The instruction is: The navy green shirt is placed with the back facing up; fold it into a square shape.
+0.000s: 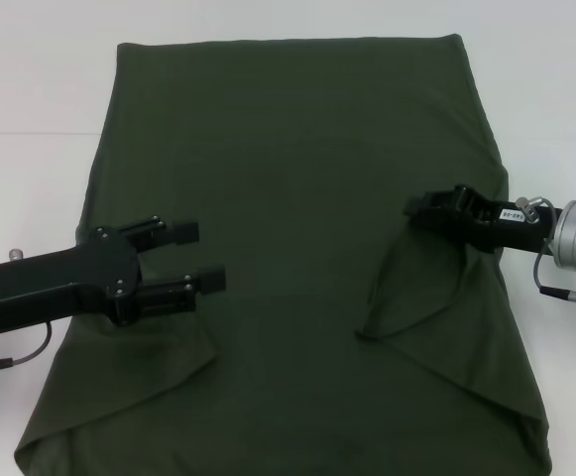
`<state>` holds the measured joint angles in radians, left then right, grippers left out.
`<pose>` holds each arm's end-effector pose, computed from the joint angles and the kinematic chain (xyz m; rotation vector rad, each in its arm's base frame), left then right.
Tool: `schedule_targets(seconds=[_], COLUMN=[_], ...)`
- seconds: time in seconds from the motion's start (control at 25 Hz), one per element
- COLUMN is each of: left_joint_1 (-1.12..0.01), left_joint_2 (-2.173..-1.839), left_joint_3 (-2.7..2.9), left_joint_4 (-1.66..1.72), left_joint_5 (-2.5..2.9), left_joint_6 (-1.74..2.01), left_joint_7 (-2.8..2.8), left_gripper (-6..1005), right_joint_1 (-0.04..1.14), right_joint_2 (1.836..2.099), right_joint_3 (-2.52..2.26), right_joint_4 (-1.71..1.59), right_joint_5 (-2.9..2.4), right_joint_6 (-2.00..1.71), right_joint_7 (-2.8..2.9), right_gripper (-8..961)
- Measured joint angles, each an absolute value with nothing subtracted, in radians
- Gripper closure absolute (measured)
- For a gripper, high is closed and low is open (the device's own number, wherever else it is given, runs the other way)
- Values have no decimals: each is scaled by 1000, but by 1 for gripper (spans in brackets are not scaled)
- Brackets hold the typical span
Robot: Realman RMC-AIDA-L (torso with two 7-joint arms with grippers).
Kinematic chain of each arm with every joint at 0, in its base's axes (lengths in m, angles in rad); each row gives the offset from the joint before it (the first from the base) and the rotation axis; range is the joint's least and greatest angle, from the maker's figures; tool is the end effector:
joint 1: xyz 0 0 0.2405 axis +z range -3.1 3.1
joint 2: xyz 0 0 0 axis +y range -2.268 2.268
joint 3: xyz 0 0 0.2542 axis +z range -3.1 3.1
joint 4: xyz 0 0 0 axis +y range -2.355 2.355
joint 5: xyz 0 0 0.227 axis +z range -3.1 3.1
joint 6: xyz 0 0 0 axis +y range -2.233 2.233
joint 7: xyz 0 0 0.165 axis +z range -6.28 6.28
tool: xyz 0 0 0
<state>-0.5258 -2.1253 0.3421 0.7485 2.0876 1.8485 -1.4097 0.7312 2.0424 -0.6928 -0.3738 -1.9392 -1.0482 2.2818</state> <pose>-0.2550 0.3240 0.0222 -2.6400 -0.6419 -1.0104 0.2638 0.4304 -0.0457 -1.9729 1.8751 0.8055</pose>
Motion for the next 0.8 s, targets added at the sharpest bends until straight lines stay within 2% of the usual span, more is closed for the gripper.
schedule_targets(seconds=[0.56, 0.8], left_joint_1=[-526, -525], left_joint_2=[-2132, -2132], left_joint_3=[342, 342], left_joint_4=[747, 747], left_joint_5=[2088, 2088], left_joint_6=[1847, 1848], left_joint_7=[-1410, -1410], left_gripper=[157, 157], right_joint_1=[724, 695], right_joint_2=[2048, 2038], right_joint_3=[-686, -684], right_joint_4=[-366, -364], right_joint_5=[-1889, -1855], right_joint_6=[-1062, -1087], right_joint_7=[2316, 2363], right_gripper=[280, 246])
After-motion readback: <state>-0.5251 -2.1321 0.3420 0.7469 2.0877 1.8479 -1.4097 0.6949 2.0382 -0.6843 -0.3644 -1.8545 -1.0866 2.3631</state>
